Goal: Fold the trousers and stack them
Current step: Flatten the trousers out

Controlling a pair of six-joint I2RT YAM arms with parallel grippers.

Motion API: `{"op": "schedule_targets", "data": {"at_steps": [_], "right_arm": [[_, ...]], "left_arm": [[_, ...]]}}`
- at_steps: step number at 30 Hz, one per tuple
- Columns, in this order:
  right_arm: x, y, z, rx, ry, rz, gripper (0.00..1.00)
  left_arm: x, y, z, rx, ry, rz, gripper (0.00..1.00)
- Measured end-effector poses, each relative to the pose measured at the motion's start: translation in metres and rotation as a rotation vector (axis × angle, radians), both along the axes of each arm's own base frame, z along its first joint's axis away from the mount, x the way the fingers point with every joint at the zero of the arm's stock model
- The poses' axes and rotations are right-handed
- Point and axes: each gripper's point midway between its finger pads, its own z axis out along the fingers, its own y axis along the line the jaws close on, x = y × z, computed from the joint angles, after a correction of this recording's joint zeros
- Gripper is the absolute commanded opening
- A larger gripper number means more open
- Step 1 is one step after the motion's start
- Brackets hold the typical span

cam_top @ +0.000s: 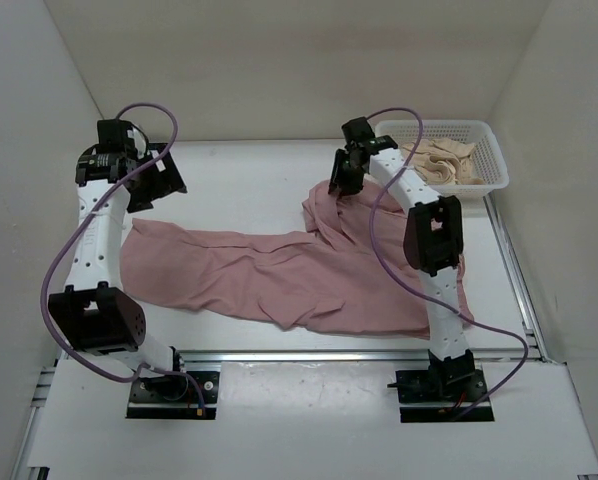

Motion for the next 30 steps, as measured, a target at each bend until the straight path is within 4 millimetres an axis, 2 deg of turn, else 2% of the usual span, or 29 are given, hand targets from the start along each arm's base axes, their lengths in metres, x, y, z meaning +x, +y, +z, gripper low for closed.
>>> {"op": "schedule_targets", "data": {"at_steps": [1,2,6,9,12,14,15,16,17,18,19,21,23,25,27,30], "right_arm": [[0.002,0.005,-0.001,0.008,-0.001,0.003,0.08],[0.004,0.010,0.000,0.016,-0.004,0.005,0.00],[0.001,0.037,0.016,0.031,-0.059,0.074,0.00],[-0.024,0.079,0.042,0.017,-0.141,0.228,0.00],[-0.073,0.135,0.078,0.030,-0.237,0.411,0.00],[-0.123,0.166,0.097,0.052,-0.275,0.534,0.01],[-0.150,0.179,0.103,0.068,-0.281,0.590,0.06],[-0.175,0.187,0.105,0.082,-0.273,0.636,0.19],[-0.195,0.190,0.105,0.096,-0.252,0.661,0.36],[-0.211,0.191,0.102,0.111,-0.223,0.675,0.53],[-0.220,0.186,0.096,0.110,-0.194,0.676,0.82],[-0.220,0.169,0.082,0.091,-0.141,0.618,0.93],[-0.212,0.147,0.075,0.058,-0.122,0.554,0.98],[-0.206,0.121,0.081,0.034,-0.127,0.486,0.98],[-0.202,0.092,0.098,0.025,-0.163,0.412,0.96],[-0.205,0.035,0.139,0.040,-0.260,0.263,0.85]], "left_arm": [[-0.002,-0.001,-0.004,-0.002,0.011,-0.003,1.00],[-0.003,-0.002,-0.007,-0.005,0.022,-0.006,1.00],[-0.007,-0.002,-0.013,-0.005,0.041,-0.008,1.00],[-0.007,-0.001,-0.013,-0.006,0.041,-0.003,1.00],[-0.007,0.007,-0.010,-0.008,0.038,0.023,1.00],[-0.007,0.020,-0.004,-0.005,0.027,0.059,1.00],[-0.006,0.026,0.000,-0.001,0.016,0.077,1.00],[-0.005,0.032,0.003,0.001,0.005,0.098,1.00],[-0.004,0.036,0.005,0.002,-0.005,0.108,1.00],[-0.003,0.038,0.005,0.001,-0.008,0.116,1.00],[-0.003,0.038,0.004,-0.004,-0.007,0.119,1.00],[-0.003,0.035,0.001,-0.018,0.000,0.112,1.00],[-0.001,0.027,-0.003,-0.036,0.010,0.093,1.00],[0.004,0.013,-0.008,-0.048,0.019,0.054,1.00],[0.011,-0.009,-0.017,-0.058,0.043,-0.011,1.00],[0.026,-0.061,-0.033,-0.045,0.088,-0.156,1.00]]}}
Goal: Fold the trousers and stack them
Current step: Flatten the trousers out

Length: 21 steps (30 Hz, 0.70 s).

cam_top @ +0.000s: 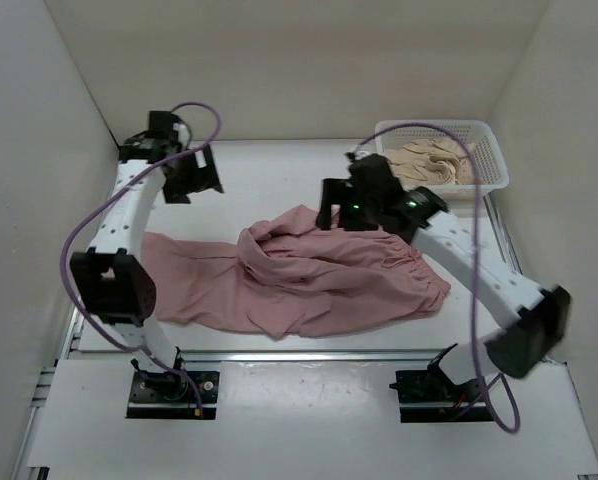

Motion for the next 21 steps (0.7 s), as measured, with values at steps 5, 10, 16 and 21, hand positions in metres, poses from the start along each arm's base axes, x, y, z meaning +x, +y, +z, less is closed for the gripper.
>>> {"op": "schedule_targets", "data": {"at_steps": [5,10,16,21], "right_arm": [[-0.005,-0.097,0.010,0.030,-0.042,-0.277,0.88],[0.010,-0.174,-0.046,-0.106,0.102,-0.490,0.96],[0.048,-0.207,-0.100,-0.145,0.295,-0.586,0.79],[0.079,-0.221,-0.138,-0.024,0.422,-0.743,0.75]], "left_arm": [[0.026,-0.089,-0.033,0.070,0.053,-0.218,1.00],[0.015,-0.146,-0.102,0.160,0.198,-0.351,1.00],[-0.001,-0.150,-0.134,0.137,0.303,-0.378,0.11],[0.002,-0.153,-0.132,0.104,0.291,-0.386,0.11]]}}
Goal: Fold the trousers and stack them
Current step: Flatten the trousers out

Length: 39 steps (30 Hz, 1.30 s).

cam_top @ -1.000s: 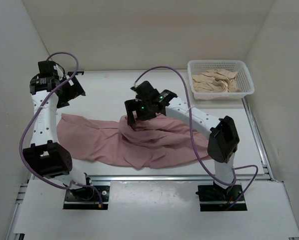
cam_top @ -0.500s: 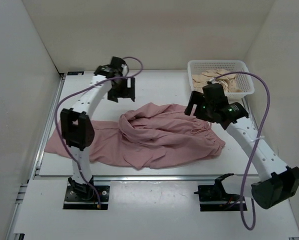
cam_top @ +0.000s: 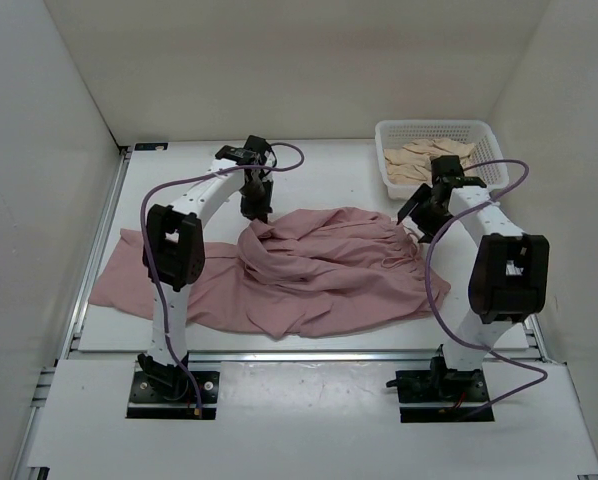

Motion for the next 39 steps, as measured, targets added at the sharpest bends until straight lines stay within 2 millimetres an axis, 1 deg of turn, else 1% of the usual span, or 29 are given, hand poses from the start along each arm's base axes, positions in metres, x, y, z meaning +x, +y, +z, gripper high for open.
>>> {"op": "schedule_targets", "data": {"at_steps": [2,4,10,12,13,14,16,19,20,21,22,23,25,27,29,32,34,36,37,38,39], "right_arm": [[0.008,-0.001,-0.007,0.045,0.008,-0.071,0.75],[0.013,0.003,-0.012,0.080,0.012,-0.113,0.75],[0.029,0.030,-0.026,0.162,0.029,-0.159,0.75],[0.035,0.037,-0.027,0.171,0.025,-0.163,0.72],[0.039,0.040,-0.028,0.173,0.024,-0.165,0.72],[0.041,0.043,-0.028,0.176,0.024,-0.169,0.68],[0.046,0.048,-0.033,0.175,0.028,-0.178,0.64],[0.047,0.047,-0.047,0.150,0.052,-0.211,0.43],[0.047,0.046,-0.052,0.140,0.061,-0.224,0.34],[0.047,0.044,-0.056,0.131,0.069,-0.238,0.14],[0.046,0.042,-0.061,0.123,0.076,-0.262,0.04],[0.045,0.040,-0.064,0.114,0.079,-0.271,0.00],[0.039,0.036,-0.070,0.096,0.085,-0.295,0.00],[0.026,0.031,-0.073,0.077,0.092,-0.324,0.00],[0.007,0.022,-0.071,0.050,0.085,-0.349,0.00],[-0.027,0.010,-0.054,0.022,0.056,-0.380,0.00],[-0.045,0.004,-0.039,0.019,0.013,-0.392,0.00],[-0.058,-0.001,-0.026,0.019,-0.035,-0.402,0.00],[-0.063,-0.003,-0.021,0.016,-0.057,-0.406,0.00],[-0.067,-0.006,-0.015,0.013,-0.082,-0.412,0.00],[-0.072,-0.009,-0.011,0.007,-0.102,-0.417,0.00]], "left_arm": [[0.000,-0.001,0.001,-0.004,-0.001,-0.001,0.11],[0.000,-0.001,0.004,-0.007,-0.008,-0.001,0.11],[0.000,-0.001,0.022,-0.025,-0.047,0.000,0.11],[0.000,-0.001,0.026,-0.028,-0.055,0.001,0.11],[0.000,-0.001,0.026,-0.029,-0.056,0.002,0.11],[0.000,-0.001,0.026,-0.029,-0.056,0.002,0.11],[0.000,-0.001,0.026,-0.030,-0.056,0.002,0.11],[0.000,-0.001,0.028,-0.031,-0.060,0.002,0.11],[0.000,-0.001,0.029,-0.032,-0.061,0.003,0.11],[0.001,0.000,0.030,-0.033,-0.063,0.004,0.11],[0.001,0.001,0.032,-0.035,-0.067,0.006,0.11],[0.001,0.002,0.035,-0.037,-0.070,0.010,0.11],[0.001,0.008,0.044,-0.049,-0.078,0.022,0.11],[0.003,0.020,0.061,-0.066,-0.101,0.049,0.11],[0.008,0.039,0.086,-0.084,-0.151,0.094,0.11],[0.011,0.076,0.130,-0.112,-0.257,0.176,0.11],[0.004,0.103,0.156,-0.126,-0.332,0.235,0.11],[-0.016,0.125,0.172,-0.130,-0.375,0.306,0.11],[-0.026,0.130,0.177,-0.132,-0.394,0.337,0.11],[-0.037,0.134,0.181,-0.134,-0.417,0.367,0.52],[-0.047,0.134,0.183,-0.136,-0.444,0.382,0.78]]}}
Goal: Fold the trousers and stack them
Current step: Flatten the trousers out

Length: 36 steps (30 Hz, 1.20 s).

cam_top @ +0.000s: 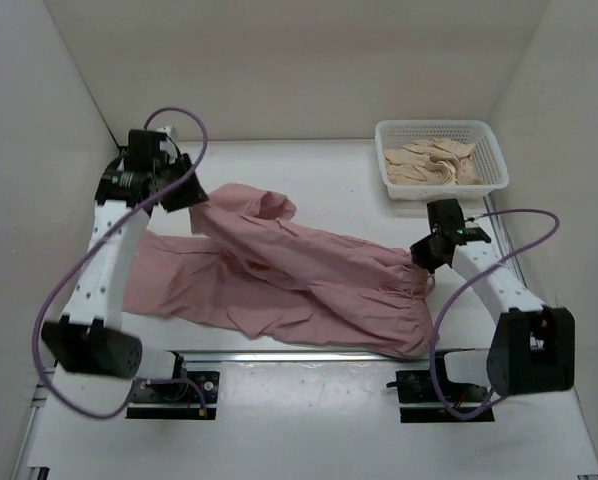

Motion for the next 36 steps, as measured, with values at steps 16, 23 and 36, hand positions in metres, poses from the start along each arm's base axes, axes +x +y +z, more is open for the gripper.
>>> {"op": "schedule_targets", "data": {"at_steps": [16,23,36], "right_arm": [[-0.027,-0.035,0.003,-0.141,0.031,-0.036,0.00],[-0.028,-0.036,0.004,-0.151,0.035,-0.015,0.00],[-0.030,-0.042,0.009,-0.170,0.049,0.010,0.00]], "left_arm": [[0.056,-0.007,-0.042,0.116,0.083,0.054,0.35],[0.115,-0.032,-0.117,0.290,0.228,0.023,0.98],[0.147,-0.015,-0.185,0.361,0.356,0.091,0.10]]}}
